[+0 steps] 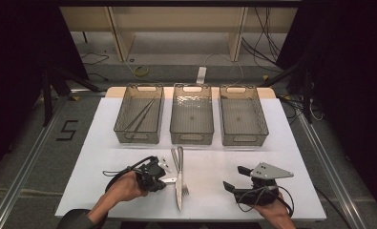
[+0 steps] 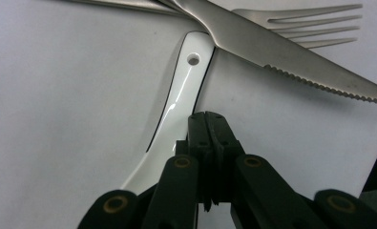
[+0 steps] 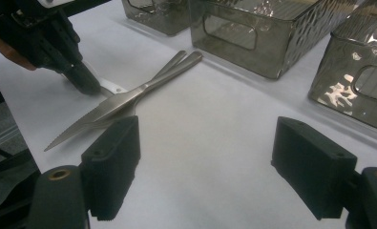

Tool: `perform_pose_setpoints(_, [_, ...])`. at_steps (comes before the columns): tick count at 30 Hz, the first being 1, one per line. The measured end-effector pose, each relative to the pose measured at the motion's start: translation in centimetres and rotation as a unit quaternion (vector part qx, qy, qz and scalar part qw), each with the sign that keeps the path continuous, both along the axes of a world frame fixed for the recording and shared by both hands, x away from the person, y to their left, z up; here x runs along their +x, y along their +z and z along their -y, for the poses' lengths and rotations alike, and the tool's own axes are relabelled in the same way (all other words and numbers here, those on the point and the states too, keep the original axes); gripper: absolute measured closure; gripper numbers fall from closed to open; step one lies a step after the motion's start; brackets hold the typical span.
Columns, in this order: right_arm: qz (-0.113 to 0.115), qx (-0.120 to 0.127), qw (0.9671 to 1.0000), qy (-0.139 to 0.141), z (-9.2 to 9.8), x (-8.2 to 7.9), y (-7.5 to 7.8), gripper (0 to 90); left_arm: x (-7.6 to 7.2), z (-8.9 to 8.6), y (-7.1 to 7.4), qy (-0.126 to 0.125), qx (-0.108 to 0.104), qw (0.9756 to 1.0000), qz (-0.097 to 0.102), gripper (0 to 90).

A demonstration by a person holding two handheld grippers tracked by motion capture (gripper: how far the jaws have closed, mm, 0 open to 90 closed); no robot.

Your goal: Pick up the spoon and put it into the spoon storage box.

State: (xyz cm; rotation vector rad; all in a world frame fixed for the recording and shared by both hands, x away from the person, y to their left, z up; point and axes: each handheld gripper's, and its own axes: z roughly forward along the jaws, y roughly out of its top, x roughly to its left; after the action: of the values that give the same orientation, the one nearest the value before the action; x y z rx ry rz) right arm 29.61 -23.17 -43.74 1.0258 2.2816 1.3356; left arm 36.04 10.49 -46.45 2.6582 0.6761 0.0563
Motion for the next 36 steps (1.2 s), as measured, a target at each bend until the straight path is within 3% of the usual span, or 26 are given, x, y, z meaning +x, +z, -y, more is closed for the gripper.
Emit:
perform_pose_setpoints(6, [0.000,-0.001,1.0000,0.000,-0.1,0.0,0.0,25.6,0.4,0.0,0.0,0.011,0.000,0.9999,0.009,88.8])
perform_pose_setpoints(12, [0.000,-0.002,1.0000,-0.002,-0.1,0.0,0.0,25.6,0.2,-0.1,1.4,0.011,-0.028,0.9993,0.022,88.6])
perform_pose_setpoints(16, [0.001,-0.002,1.0000,-0.002,-0.1,0.0,0.0,25.6,0.6,-0.6,2.0,0.029,-0.037,0.9983,0.034,78.2])
perform_pose_setpoints(19, [0.000,-0.003,1.0000,-0.003,-0.1,0.0,0.0,25.6,1.1,-0.6,2.2,0.039,-0.027,0.9980,0.043,65.9])
perform_pose_setpoints(23, [0.001,-0.003,1.0000,-0.002,-0.1,0.0,0.0,25.6,1.6,0.1,1.8,0.042,0.002,0.9988,0.024,47.1])
perform_pose_setpoints(25, [0.001,-0.003,1.0000,-0.002,-0.1,0.0,0.0,25.6,1.8,0.3,1.4,0.039,0.008,0.9990,0.020,42.0])
perform_pose_setpoints(29, [0.000,-0.004,1.0000,-0.003,-0.1,0.0,0.0,25.6,2.3,0.4,0.7,0.040,0.021,0.9989,0.008,41.1])
perform_pose_setpoints(36, [0.002,-0.005,1.0000,-0.002,-0.1,0.0,0.0,25.6,2.5,0.6,0.3,0.033,0.028,0.9991,-0.004,50.3])
